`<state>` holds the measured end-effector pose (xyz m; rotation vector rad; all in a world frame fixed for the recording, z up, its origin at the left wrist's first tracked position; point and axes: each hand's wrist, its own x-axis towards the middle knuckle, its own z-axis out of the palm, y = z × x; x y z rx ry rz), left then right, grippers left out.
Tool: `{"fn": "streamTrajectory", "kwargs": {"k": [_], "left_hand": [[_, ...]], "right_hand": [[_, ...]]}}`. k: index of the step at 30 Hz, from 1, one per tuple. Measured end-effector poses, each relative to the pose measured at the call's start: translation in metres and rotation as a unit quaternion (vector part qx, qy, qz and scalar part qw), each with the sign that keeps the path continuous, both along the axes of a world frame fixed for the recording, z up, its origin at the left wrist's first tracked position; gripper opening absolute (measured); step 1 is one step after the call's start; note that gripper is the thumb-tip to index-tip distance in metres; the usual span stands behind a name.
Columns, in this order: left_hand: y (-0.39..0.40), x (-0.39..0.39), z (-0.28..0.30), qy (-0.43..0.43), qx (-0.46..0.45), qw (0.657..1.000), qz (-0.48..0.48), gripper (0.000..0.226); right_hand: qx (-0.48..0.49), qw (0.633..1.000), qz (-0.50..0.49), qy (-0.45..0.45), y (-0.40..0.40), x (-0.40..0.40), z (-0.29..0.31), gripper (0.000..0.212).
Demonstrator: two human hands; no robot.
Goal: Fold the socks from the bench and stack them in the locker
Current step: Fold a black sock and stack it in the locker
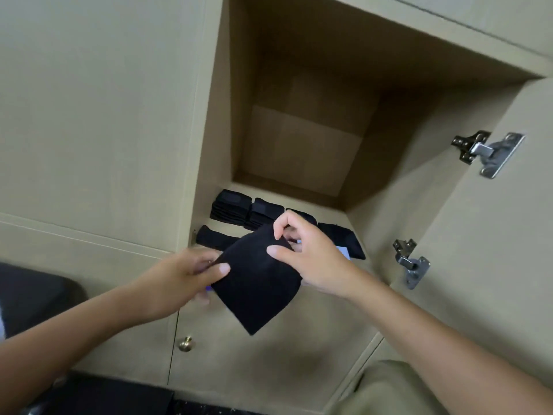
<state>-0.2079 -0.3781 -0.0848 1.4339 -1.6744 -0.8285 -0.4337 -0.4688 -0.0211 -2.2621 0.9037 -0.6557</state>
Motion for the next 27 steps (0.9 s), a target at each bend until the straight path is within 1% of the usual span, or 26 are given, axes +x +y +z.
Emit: {"fn": "streamTrajectory", "kwargs": {"k": [2,5,7,9,10,12,16,20,23,27], "left_hand": [[-0.001,0.003,-0.005,-0.072,0.013,0.997,0.002,0.023],[0.001,0.003,-0.007,-0.127,0.029,0.991,0.01,0.017],[0.001,0.002,-0.005,-0.138,0.028,0.99,0.015,0.015],[0.002,-0.001,-0.004,-0.14,0.025,0.99,0.018,0.014],[0.003,-0.002,-0.003,-0.138,0.024,0.99,0.019,0.014],[0.003,-0.005,-0.003,-0.137,0.026,0.99,0.019,0.013],[0.004,-0.006,-0.004,-0.144,0.028,0.989,0.018,0.013],[0.005,-0.006,-0.002,-0.166,0.032,0.985,0.024,0.013],[0.005,-0.009,-0.003,-0.187,0.032,0.982,0.021,0.013],[0.003,-0.01,-0.006,-0.189,0.024,0.982,0.011,0.015]], "right_hand": [[-0.053,0.998,-0.013,0.016,-0.021,-0.013,0.012,0.017],[-0.092,0.994,-0.058,0.032,-0.053,-0.034,0.03,0.026],[-0.091,0.989,-0.111,0.034,-0.071,-0.048,0.042,0.023],[-0.067,0.983,-0.169,0.02,-0.088,-0.061,0.052,0.02],[-0.046,0.98,-0.194,0.016,-0.097,-0.068,0.055,0.022],[-0.016,0.972,-0.232,0.022,-0.116,-0.077,0.06,0.03],[-0.008,0.947,-0.32,0.036,-0.147,-0.09,0.064,0.04],[0.038,0.936,-0.351,0.007,-0.16,-0.089,0.066,0.041],[0.073,0.931,-0.355,-0.028,-0.167,-0.083,0.062,0.041],[0.117,0.923,-0.364,-0.029,-0.181,-0.075,0.051,0.043]]}}
